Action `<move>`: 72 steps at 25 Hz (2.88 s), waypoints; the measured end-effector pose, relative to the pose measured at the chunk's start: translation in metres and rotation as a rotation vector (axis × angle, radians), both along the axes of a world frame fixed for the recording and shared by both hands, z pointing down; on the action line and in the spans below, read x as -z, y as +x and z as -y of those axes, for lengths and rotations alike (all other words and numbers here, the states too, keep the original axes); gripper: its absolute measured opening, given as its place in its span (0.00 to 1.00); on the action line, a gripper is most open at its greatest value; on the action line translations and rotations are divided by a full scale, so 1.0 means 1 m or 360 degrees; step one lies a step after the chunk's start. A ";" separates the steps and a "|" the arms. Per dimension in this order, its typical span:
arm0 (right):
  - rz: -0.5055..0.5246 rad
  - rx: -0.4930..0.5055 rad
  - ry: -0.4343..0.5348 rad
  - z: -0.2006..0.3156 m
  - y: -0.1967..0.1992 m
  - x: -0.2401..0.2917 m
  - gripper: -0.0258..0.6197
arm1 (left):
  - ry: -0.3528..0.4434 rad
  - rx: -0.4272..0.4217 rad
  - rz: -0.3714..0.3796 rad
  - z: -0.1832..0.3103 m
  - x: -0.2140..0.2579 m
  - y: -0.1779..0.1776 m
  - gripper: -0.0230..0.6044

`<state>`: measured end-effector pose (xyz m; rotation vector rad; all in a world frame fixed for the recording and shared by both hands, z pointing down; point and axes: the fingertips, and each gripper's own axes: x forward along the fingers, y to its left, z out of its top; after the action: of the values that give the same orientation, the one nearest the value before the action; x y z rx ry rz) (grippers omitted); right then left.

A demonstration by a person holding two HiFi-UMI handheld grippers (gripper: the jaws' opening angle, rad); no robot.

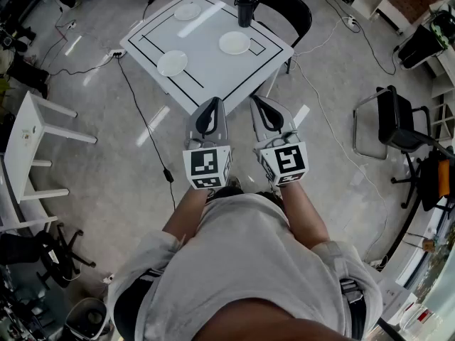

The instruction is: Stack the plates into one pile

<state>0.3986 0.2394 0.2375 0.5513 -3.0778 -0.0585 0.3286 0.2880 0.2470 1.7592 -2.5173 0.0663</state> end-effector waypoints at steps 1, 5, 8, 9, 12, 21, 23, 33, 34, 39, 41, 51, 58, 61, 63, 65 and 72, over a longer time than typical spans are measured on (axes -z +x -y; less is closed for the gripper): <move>-0.0007 0.0002 0.0003 0.000 -0.005 -0.002 0.04 | -0.0006 0.0005 -0.0007 0.000 -0.004 -0.006 0.04; -0.0050 0.0015 0.0011 0.003 -0.023 -0.015 0.04 | -0.0031 0.0017 -0.0037 0.004 -0.021 -0.027 0.04; -0.0094 0.0020 -0.0002 0.011 -0.033 -0.025 0.04 | -0.0047 0.0018 -0.0061 0.011 -0.030 -0.036 0.04; -0.0103 0.0028 -0.0007 0.014 -0.037 -0.027 0.04 | -0.0050 0.0022 -0.0069 0.014 -0.032 -0.039 0.04; -0.0108 0.0060 0.0007 0.025 -0.051 -0.031 0.04 | -0.0061 0.0044 -0.0086 0.025 -0.037 -0.051 0.04; -0.0225 0.0172 0.0158 0.060 -0.107 -0.049 0.04 | -0.0141 0.0165 -0.0102 0.057 -0.056 -0.093 0.04; -0.0229 0.0200 0.0151 0.073 -0.120 -0.049 0.04 | -0.0153 0.0197 -0.0108 0.068 -0.058 -0.107 0.04; -0.0296 0.0367 0.0050 0.133 -0.171 -0.073 0.04 | -0.0251 0.0351 -0.0142 0.115 -0.079 -0.157 0.04; -0.0293 0.0386 0.0037 0.137 -0.176 -0.075 0.04 | -0.0260 0.0369 -0.0142 0.118 -0.080 -0.161 0.04; -0.0269 0.0477 -0.0049 0.154 -0.201 -0.083 0.04 | -0.0299 0.0456 -0.0139 0.135 -0.084 -0.184 0.04; -0.0266 0.0505 -0.0093 0.161 -0.209 -0.084 0.04 | -0.0310 0.0489 -0.0138 0.141 -0.086 -0.191 0.04; -0.0334 0.0611 -0.0250 0.169 -0.255 -0.103 0.04 | -0.0343 0.0610 -0.0201 0.141 -0.099 -0.231 0.04; -0.0428 0.0633 -0.0238 0.147 -0.308 -0.118 0.04 | -0.0314 0.0636 -0.0262 0.120 -0.108 -0.285 0.04; -0.0469 0.0634 -0.0224 0.135 -0.331 -0.123 0.04 | -0.0305 0.0602 -0.0279 0.114 -0.112 -0.305 0.04; -0.0499 0.0627 -0.0215 0.127 -0.345 -0.126 0.04 | -0.0303 0.0575 -0.0305 0.110 -0.116 -0.316 0.04; -0.0536 0.0630 -0.0197 0.120 -0.358 -0.129 0.04 | -0.0303 0.0551 -0.0346 0.105 -0.122 -0.328 0.04; -0.0685 0.0570 -0.0235 0.111 -0.375 -0.159 0.04 | -0.0334 0.0453 -0.0399 0.103 -0.147 -0.355 0.04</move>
<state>0.0234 0.1280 0.3969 -0.0258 -2.6866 0.0419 -0.0261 0.1849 0.3944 1.2379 -2.4452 0.0844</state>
